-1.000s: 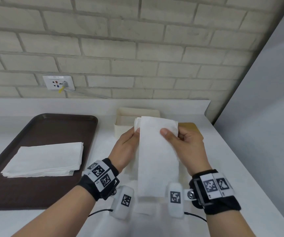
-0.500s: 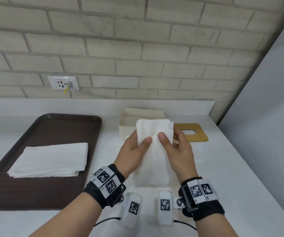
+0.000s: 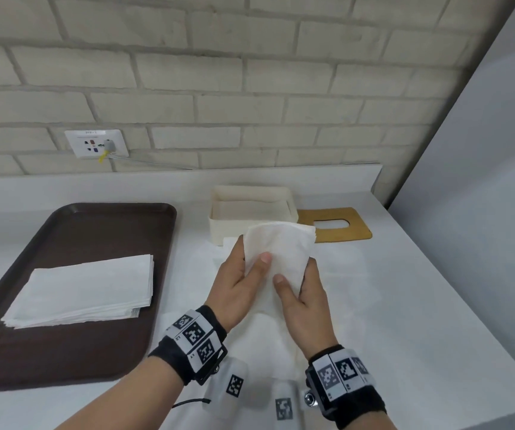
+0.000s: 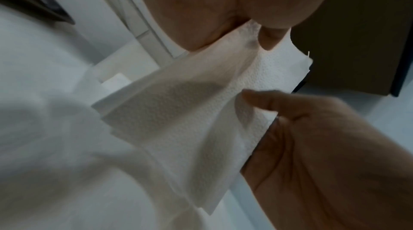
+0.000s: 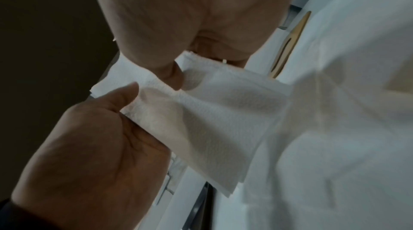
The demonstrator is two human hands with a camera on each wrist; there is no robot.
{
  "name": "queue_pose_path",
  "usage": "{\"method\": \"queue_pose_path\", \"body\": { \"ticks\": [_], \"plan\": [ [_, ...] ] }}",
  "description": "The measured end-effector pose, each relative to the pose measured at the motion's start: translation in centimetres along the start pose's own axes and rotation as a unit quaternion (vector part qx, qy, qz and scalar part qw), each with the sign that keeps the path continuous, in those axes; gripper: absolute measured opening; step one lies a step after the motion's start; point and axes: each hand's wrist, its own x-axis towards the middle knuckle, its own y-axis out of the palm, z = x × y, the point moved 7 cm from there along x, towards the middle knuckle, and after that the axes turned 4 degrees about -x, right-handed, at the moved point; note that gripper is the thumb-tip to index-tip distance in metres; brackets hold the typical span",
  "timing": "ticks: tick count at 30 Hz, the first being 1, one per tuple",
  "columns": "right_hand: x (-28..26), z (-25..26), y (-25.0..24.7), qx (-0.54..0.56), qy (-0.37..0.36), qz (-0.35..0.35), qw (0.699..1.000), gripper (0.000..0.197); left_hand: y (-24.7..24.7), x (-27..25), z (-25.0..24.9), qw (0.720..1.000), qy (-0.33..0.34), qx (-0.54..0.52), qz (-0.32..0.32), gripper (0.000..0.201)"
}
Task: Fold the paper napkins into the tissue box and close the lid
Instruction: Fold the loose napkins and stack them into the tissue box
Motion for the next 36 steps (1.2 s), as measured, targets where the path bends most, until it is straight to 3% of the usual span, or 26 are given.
{"method": "queue_pose_path", "body": {
  "ticks": [6,12,15,20,23,25,27,29,31,33,36],
  "plan": [
    [-1.4,-1.5,1.1,0.009,0.034,-0.006,0.999,0.027,-0.2,-1.2,2.6,0.999,-0.027,0.016,-0.011,0.025],
    [-1.1,-1.2,0.3,0.037,0.020,-0.044,0.998,0.039,-0.1,-0.8,0.9,0.998,0.007,-0.052,-0.032,0.022],
    [-1.2,-2.2,1.3,-0.003,0.048,-0.002,0.999,0.038,0.0,-1.6,2.6,0.999,-0.021,-0.034,-0.018,0.035],
    [-1.1,-2.5,1.8,-0.052,0.043,0.041,0.997,0.040,-0.4,-1.7,5.1,0.997,-0.064,0.037,-0.003,0.036],
    [-0.8,-1.7,1.2,-0.061,0.032,0.079,0.994,0.064,-1.0,-1.0,4.4,0.995,-0.054,0.079,-0.002,0.039],
    [-0.4,0.4,-1.1,-0.054,-0.037,0.029,0.997,0.091,-1.6,-0.3,2.9,0.993,-0.026,0.113,0.010,0.023],
    [0.2,3.5,-3.9,-0.096,-0.138,-0.020,0.986,0.105,-1.7,0.7,0.8,0.977,0.020,0.201,0.075,0.010],
    [0.9,6.2,-5.0,-0.168,-0.203,0.020,0.965,0.107,-0.5,1.1,-0.5,0.930,0.062,0.314,0.181,0.016],
    [1.8,6.3,-4.7,-0.234,-0.203,0.103,0.945,0.086,0.7,1.0,-0.9,0.883,0.071,0.395,0.245,0.017],
    [2.1,4.9,-4.1,-0.264,-0.186,0.155,0.933,0.048,1.4,0.9,-0.7,0.852,0.056,0.446,0.268,0.016],
    [1.9,2.1,-4.9,-0.235,-0.150,0.140,0.950,0.035,-0.4,0.8,0.5,0.831,-0.005,0.489,0.264,0.017]
  ]
}}
